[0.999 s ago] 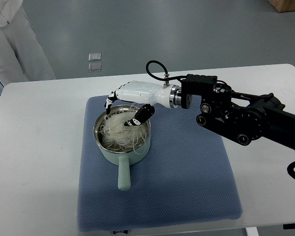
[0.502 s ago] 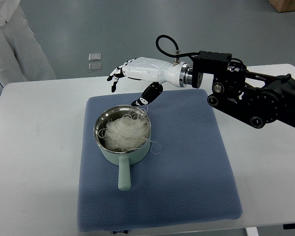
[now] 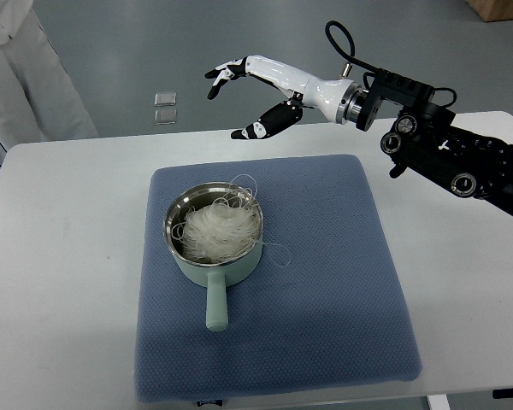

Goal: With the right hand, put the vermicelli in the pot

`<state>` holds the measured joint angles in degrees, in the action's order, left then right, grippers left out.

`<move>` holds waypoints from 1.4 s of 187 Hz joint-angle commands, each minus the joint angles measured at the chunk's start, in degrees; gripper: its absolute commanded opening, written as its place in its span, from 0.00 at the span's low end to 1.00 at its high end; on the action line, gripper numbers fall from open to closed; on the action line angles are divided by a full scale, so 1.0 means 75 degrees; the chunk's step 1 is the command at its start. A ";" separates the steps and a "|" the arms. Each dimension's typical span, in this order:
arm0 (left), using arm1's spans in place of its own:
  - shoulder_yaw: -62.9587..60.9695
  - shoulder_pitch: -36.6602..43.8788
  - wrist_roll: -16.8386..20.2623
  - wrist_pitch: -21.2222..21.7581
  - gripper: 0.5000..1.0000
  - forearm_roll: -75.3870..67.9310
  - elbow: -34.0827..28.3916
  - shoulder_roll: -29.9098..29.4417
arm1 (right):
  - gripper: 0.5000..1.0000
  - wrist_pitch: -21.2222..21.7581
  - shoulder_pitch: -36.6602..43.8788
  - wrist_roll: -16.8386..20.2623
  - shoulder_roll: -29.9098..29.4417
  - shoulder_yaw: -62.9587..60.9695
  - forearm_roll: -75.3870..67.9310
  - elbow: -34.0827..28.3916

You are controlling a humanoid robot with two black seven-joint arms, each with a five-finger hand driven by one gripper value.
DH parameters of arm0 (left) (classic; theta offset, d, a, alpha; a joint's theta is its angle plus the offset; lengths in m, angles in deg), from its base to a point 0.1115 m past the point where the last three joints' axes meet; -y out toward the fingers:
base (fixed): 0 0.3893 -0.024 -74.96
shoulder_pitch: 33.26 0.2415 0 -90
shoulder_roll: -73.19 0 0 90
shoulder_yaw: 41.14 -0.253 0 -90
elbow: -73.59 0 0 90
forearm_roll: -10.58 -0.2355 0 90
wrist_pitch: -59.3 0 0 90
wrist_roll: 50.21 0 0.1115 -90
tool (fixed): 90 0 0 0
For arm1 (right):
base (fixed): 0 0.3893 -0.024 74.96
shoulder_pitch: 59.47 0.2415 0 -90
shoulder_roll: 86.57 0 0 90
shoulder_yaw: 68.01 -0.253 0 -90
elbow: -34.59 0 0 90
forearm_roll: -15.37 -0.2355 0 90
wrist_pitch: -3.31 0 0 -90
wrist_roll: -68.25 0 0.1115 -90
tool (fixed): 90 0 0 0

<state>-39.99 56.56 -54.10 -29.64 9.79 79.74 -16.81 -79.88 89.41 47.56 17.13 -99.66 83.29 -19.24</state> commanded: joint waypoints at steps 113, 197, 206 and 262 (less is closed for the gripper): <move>0.0012 0.0000 -0.0008 0.0000 1.00 0.0000 0.0000 0.0000 | 0.79 -0.0462 -0.1347 0.0016 -0.0116 -0.1159 -0.6934 0.2162; 0.0012 0.0000 -0.0008 0.0000 1.00 0.0000 0.0000 0.0000 | 0.83 -0.0521 -0.1429 -0.0055 -0.0140 -0.1136 -0.8095 0.2807; 0.0012 0.0000 -0.0008 0.0000 1.00 0.0000 0.0000 0.0000 | 0.83 -0.0603 -0.1429 -0.0055 -0.0140 -0.1136 -0.8095 0.2819; 0.0012 0.0000 -0.0008 0.0000 1.00 0.0000 0.0000 0.0000 | 0.83 -0.0861 -0.1535 -0.0078 -0.0151 -0.1136 -0.8095 0.2830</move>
<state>-39.92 56.56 -54.13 -29.64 9.79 79.74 -16.81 -86.29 78.18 47.06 16.08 -108.17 22.57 1.99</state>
